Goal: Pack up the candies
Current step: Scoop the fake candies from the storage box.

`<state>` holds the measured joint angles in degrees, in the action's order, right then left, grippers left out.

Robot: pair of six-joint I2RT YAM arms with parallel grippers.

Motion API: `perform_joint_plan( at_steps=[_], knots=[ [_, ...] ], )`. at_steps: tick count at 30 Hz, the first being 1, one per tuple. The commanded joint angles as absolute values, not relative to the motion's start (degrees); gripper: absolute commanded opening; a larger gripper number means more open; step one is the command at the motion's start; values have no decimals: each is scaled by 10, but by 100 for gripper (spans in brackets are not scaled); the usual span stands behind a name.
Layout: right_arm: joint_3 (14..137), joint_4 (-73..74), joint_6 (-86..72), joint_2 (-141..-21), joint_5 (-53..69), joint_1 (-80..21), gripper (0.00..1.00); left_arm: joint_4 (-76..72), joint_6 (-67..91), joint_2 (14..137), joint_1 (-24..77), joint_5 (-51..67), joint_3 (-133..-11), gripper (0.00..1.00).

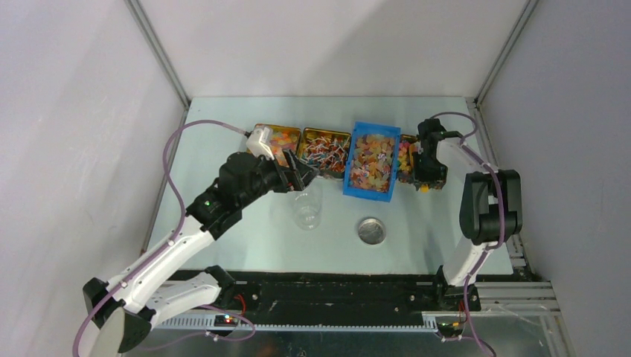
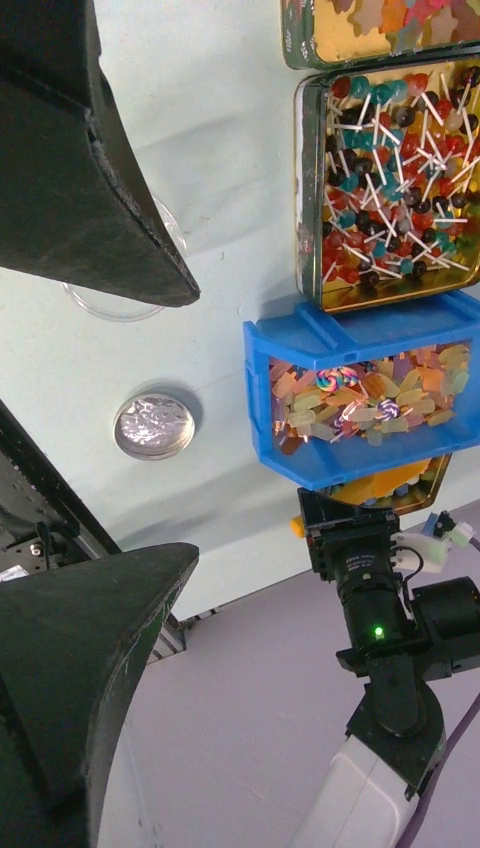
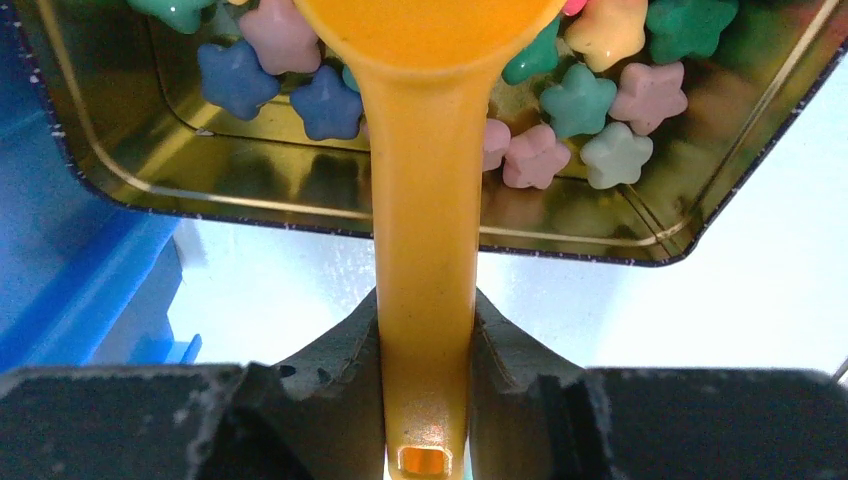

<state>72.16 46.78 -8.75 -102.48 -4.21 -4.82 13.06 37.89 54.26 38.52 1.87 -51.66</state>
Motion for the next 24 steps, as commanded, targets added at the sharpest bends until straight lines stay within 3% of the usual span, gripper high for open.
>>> perform_joint_plan(
  at_steps=[1, 16, 24],
  knots=[
    [718, 440, -101, -975, -62, -56, 0, 130, 365, 528, 388, 8, -536, 95],
    [680, 442, -109, -896, -71, -74, 0, 152, 352, 520, 388, 2, -546, 95],
    [676, 492, -127, -814, -83, -131, 0, 187, 358, 514, 384, -43, -552, 95]
  ],
)
